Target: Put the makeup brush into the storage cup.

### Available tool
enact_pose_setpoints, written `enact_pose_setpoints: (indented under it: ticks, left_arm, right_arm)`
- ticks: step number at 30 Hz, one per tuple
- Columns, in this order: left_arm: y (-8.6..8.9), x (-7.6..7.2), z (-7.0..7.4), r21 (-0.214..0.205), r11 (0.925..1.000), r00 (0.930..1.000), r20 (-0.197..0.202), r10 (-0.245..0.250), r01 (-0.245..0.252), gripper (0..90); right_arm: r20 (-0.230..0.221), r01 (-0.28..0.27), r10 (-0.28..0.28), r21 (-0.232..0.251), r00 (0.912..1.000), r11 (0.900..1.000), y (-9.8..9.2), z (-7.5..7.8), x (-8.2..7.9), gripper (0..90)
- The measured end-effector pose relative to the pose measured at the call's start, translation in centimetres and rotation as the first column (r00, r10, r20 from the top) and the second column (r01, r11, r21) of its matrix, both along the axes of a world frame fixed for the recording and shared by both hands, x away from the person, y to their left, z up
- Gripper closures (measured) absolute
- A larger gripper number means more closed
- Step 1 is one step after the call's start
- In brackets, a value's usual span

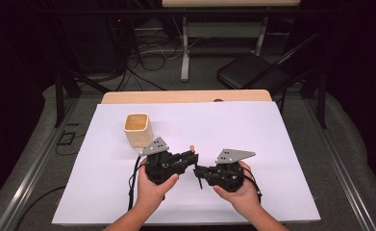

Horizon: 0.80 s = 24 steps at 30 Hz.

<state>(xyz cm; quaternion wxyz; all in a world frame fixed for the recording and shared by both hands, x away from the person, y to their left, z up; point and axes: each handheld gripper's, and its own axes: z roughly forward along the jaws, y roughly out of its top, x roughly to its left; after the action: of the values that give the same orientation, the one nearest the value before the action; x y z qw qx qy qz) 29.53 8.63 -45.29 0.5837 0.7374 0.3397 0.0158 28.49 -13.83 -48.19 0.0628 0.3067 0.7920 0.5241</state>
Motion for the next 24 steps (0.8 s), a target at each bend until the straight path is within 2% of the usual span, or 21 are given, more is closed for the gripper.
enact_pose_setpoints:
  ticks: [10,24]
  left_arm:
    - [-0.03,0.04,0.01,-0.002,1.0,0.9999,-0.015,0.0,0.0,76.6]
    - [0.03,0.08,0.06,0.017,0.9998,0.9989,-0.046,-0.004,0.005,82.0]
  right_arm:
    - [-0.001,-0.006,0.006,-0.011,1.0,0.9999,0.14,-0.2,-0.08,83.3]
    - [0.003,-0.01,0.01,-0.021,0.9999,0.9997,0.25,-0.25,-0.18,83.3]
